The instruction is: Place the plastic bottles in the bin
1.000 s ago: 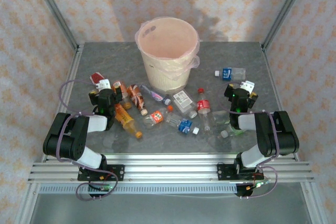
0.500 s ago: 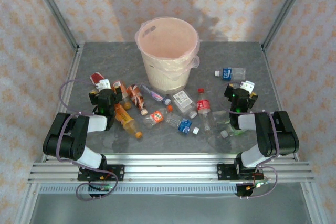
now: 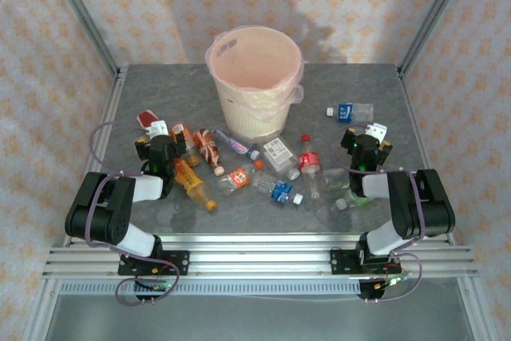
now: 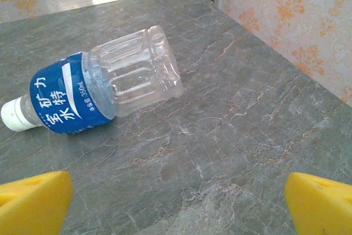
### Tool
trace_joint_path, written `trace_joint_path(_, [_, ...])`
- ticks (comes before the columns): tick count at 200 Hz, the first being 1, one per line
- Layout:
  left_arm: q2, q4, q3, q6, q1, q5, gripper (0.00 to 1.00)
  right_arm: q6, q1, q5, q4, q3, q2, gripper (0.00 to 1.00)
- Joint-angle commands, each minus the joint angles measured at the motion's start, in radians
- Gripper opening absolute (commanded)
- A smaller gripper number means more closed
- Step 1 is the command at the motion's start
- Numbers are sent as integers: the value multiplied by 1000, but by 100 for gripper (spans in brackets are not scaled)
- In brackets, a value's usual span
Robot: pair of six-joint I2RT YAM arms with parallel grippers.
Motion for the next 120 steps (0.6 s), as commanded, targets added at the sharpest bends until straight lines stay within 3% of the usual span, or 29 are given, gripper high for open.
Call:
trace_joint_path(1, [-37, 10, -5, -13, 2, -15, 100, 12, 2, 11, -7, 1, -27, 99])
trace_joint_path(18, [-64, 4, -13, 1, 0, -4, 100, -1, 3, -9, -24, 3, -51, 99])
trace_joint_path(36, [-183, -143, 14, -18, 2, -30, 100, 13, 3, 29, -128, 23, -130, 99])
trace_joint_path(63, [-312, -225, 13, -40, 2, -47, 100, 15, 3, 45, -187, 9, -218, 99])
trace_joint_path(120, [-515, -661, 161, -219, 3, -127, 100, 167, 3, 125, -663, 158, -384, 99])
